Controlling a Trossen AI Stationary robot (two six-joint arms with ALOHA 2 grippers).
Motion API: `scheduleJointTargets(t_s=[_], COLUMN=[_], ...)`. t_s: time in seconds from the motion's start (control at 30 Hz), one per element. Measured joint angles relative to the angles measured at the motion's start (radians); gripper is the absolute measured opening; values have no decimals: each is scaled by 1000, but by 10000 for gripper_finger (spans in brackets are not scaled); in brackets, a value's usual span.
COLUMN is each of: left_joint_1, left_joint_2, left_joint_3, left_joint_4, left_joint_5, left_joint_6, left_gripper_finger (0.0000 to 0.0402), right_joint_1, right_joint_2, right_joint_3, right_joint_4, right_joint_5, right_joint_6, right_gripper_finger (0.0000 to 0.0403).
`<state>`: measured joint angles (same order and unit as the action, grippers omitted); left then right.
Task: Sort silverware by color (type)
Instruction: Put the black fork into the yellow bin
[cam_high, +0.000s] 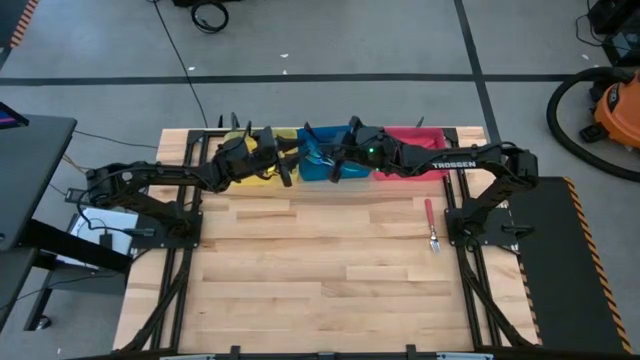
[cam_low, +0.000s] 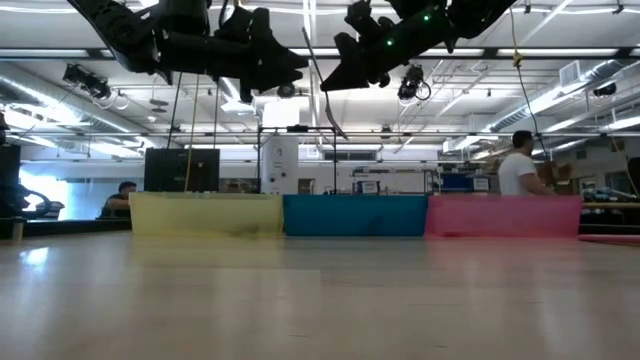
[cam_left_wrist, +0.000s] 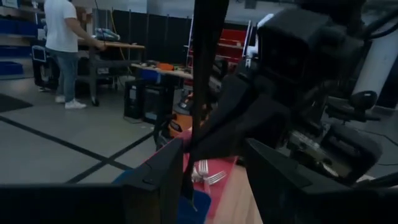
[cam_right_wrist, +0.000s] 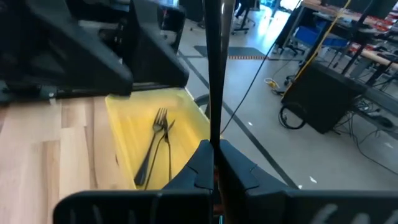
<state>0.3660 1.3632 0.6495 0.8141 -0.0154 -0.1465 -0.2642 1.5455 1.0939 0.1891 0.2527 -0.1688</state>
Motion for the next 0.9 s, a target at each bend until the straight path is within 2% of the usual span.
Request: scheduleJointTargets(t_s=[0.23,0.53,0.7,0.9], left_joint_1=[0,2,6,30], left_joint_2=[56,179,208,207], left_joint_3=[53,239,295,303], left_joint_4=[30,-79,-156,-193], left_joint_5=[-21,-33,-45,-45], left_joint_6=[-25,-17,22,15], left_gripper_finger=[172,172,171,125], right_joint_1=[0,0,-1,-1], right_joint_2=[0,0,0,0], right_joint_3=[0,0,0,0], right_joint_4=[23,0,-13,-19], right_joint_5=[-26,-13,-12,-11], right_joint_6=[7,3,1,1], right_gripper_finger=[10,10,10,10])
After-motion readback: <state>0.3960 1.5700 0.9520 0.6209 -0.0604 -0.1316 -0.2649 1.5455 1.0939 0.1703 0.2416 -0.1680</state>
